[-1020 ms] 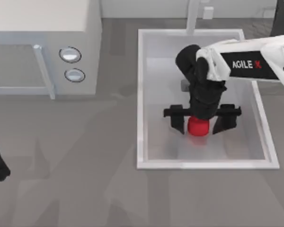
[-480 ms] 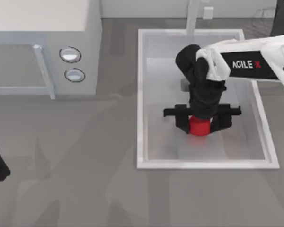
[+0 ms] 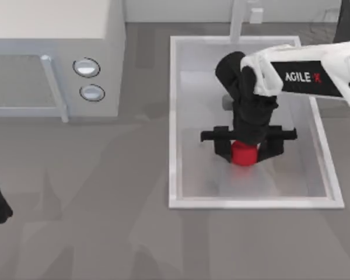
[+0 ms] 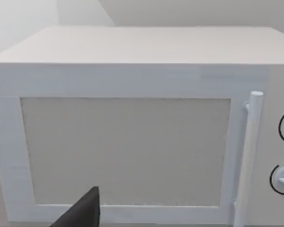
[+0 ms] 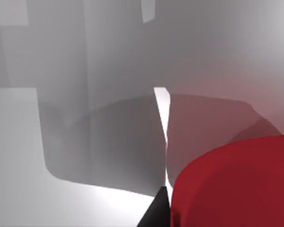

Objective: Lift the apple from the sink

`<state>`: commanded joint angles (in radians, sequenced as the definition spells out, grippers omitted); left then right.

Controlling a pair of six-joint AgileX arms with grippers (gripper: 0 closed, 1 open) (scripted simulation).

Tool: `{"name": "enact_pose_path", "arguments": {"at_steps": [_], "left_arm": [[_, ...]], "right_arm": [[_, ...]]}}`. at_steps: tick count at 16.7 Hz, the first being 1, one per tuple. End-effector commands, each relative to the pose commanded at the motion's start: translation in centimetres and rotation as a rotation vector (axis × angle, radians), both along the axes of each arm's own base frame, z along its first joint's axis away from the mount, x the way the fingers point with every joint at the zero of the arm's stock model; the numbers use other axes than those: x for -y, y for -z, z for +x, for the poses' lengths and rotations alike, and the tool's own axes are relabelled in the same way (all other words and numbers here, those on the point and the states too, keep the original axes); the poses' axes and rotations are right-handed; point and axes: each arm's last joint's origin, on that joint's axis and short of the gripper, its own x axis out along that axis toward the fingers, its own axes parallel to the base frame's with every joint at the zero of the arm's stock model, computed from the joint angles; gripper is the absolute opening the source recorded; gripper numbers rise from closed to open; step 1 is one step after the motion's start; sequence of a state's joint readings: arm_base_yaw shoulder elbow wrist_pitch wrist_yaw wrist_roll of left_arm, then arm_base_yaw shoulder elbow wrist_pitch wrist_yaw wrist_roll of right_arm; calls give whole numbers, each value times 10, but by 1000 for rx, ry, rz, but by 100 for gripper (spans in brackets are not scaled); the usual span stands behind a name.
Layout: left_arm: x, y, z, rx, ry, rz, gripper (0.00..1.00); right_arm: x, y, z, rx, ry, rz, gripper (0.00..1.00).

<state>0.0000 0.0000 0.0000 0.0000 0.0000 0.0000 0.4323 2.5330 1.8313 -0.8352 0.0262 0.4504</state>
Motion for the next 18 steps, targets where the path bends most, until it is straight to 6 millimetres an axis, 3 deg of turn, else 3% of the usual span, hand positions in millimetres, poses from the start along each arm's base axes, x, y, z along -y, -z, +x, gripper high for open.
{"name": "enact_pose_path", "arguments": {"at_steps": [3,5,9,13,16,18], "left_arm": [[0,0,0,0,0,0,100],[0,0,0,0,0,0,100],[0,0,0,0,0,0,100],[0,0,0,0,0,0,100],[0,0,0,0,0,0,100],[0,0,0,0,0,0,100]], "right_arm": [[-6,-22,11,-14,0,-6,0],[-11,-50,20,-21,0,-10,0],[-15,-135,26,-9,0,-4,0],[-6,-207,9,-2,0,-1,0],[2,-236,-4,6,0,3,0],[4,-243,-7,9,0,4,0]]}}
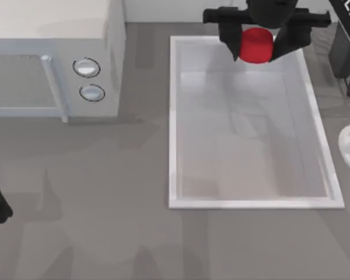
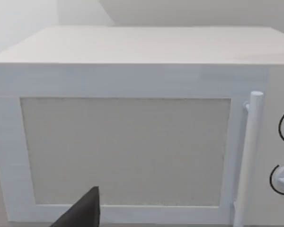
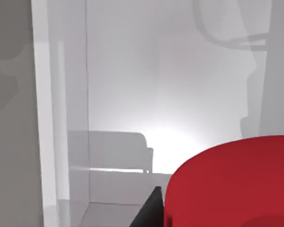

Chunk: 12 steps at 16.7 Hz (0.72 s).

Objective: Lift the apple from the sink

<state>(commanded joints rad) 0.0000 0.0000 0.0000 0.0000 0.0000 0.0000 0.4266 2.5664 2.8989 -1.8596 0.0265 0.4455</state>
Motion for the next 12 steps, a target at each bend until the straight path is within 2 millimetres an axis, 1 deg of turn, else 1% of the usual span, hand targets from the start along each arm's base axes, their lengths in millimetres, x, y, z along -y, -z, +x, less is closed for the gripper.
{"name": "enact_pose_path", "arguments": {"at_steps": [3,4,6,9,12], "left_arm": [[0,0,0,0,0,0,100],[0,0,0,0,0,0,100],[0,0,0,0,0,0,100],[0,0,0,0,0,0,100],[0,0,0,0,0,0,100]], "right_arm": [[0,0,0,0,0,0,0],[-8,-3,7,117,-9,64,0],[-6,-4,7,118,-9,63,0],[8,-14,8,120,-9,59,0],[34,-28,7,111,-8,47,0]]}}
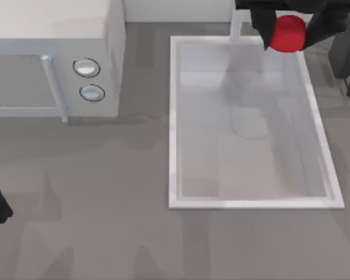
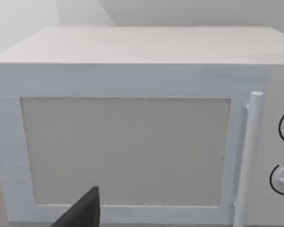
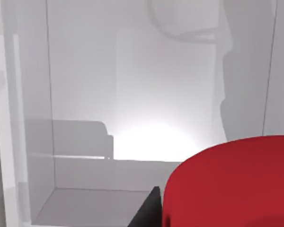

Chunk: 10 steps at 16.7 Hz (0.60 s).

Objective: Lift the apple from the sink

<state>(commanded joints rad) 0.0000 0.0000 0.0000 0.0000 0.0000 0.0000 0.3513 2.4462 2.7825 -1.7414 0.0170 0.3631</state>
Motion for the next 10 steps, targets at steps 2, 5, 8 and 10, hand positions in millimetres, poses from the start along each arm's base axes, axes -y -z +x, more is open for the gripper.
{"name": "enact_pose_path", "arguments": {"at_steps": [2,5,8,10], "left_arm": [[0,0,0,0,0,0,100],[0,0,0,0,0,0,100],[0,0,0,0,0,0,100],[0,0,0,0,0,0,100]], "right_arm": [[23,-6,-5,-21,1,-14,0],[62,-5,-24,-73,4,-36,0],[102,5,-57,-133,6,-51,0],[124,15,-84,-164,7,-54,0]]}}
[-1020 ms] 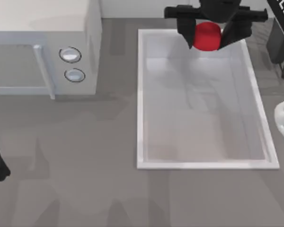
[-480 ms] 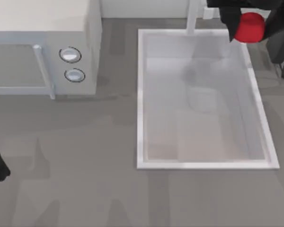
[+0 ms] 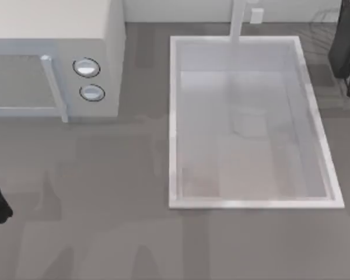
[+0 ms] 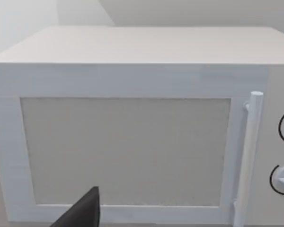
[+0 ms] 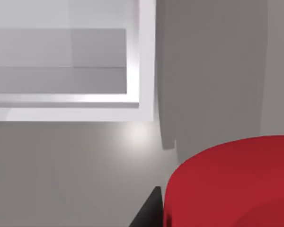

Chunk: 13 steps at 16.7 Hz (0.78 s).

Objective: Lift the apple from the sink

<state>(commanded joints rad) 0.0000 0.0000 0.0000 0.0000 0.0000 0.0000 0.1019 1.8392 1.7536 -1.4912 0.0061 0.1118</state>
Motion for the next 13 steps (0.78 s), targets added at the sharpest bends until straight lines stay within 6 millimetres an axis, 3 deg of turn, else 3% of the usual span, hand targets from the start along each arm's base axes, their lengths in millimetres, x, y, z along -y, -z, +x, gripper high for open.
{"name": "enact_pose_path", "arguments": {"at_steps": [4,7,13], "left_arm": [[0,0,0,0,0,0,100],[0,0,0,0,0,0,100],[0,0,0,0,0,0,100]], "right_arm": [[32,17,-52,-18,3,3,0],[44,23,-76,-2,4,6,0],[45,25,-82,1,2,6,0]]}}
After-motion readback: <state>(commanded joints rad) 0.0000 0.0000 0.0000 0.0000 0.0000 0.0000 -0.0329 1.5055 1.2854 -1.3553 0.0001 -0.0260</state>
